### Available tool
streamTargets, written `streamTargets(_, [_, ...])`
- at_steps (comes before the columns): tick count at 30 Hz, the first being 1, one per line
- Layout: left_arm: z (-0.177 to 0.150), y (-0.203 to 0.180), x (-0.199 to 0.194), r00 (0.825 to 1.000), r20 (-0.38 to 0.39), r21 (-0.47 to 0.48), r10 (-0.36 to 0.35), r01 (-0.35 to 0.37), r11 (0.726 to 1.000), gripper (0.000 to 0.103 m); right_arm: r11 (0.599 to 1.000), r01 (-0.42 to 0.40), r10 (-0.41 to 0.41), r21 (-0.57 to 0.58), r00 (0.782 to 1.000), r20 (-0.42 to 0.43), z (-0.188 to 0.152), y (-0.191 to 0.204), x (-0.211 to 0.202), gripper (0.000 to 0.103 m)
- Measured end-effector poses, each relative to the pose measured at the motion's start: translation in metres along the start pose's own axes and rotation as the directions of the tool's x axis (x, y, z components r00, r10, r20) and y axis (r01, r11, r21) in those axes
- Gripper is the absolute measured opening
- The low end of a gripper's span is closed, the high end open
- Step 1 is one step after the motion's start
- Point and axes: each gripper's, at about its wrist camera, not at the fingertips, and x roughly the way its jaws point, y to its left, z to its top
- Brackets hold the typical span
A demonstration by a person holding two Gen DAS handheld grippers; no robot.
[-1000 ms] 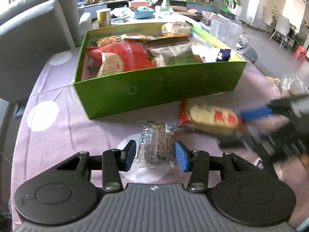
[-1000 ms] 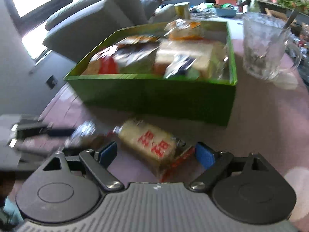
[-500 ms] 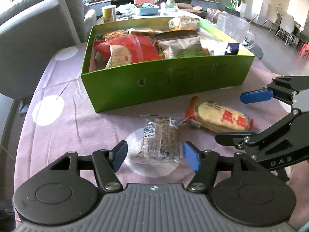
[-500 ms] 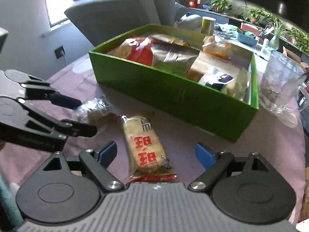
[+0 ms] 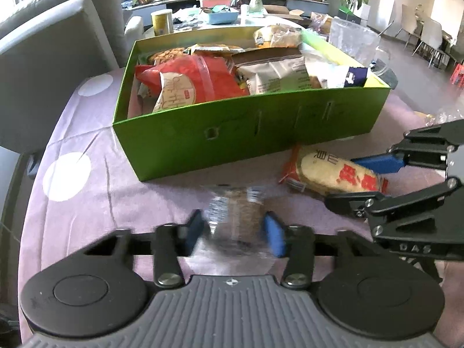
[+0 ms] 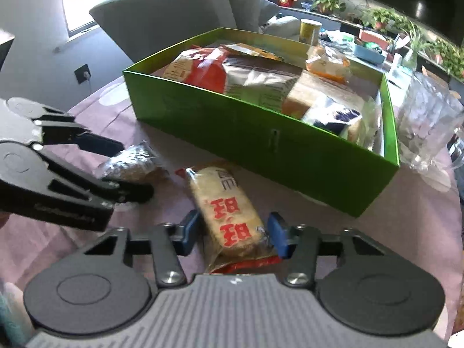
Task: Organize snacks
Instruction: 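Lift the cookie pack with the left gripper while the right gripper grasps the Wangwang cracker pack, then carry both packs over the green box and open both grippers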
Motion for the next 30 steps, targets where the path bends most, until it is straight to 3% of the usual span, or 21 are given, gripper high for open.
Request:
streamTargets(2, [0.000,0.002,-0.001,1.000,-0.003,-0.013,0.000,0.000,1.000,0.037,1.000,0.006,-0.006,-0.017,1.000,0.005,0.000,0.005,-0.002,0.066])
streamTargets(17, [-0.003,0.001,-0.039,0.997,0.079,-0.024,0.003,-0.001,1.000,0.036,0.997,0.005,-0.015,0.075,0.992,0.125,0.009,0.003,-0.056,0.066])
streamTargets(25, [0.019,0.006,-0.071,0.983,0.186,-0.017,0.002,0.001,1.000,0.037,0.985,0.060,-0.098,0.161,0.964,0.246,0.044,-0.009,-0.077,0.066])
streamTargets(30, [0.045,0.011,-0.079,0.970,0.244,-0.007,0.006,-0.005,1.000,0.037,0.980,0.064,-0.115,0.189,0.955,0.273,0.072,-0.019,-0.070,0.066])
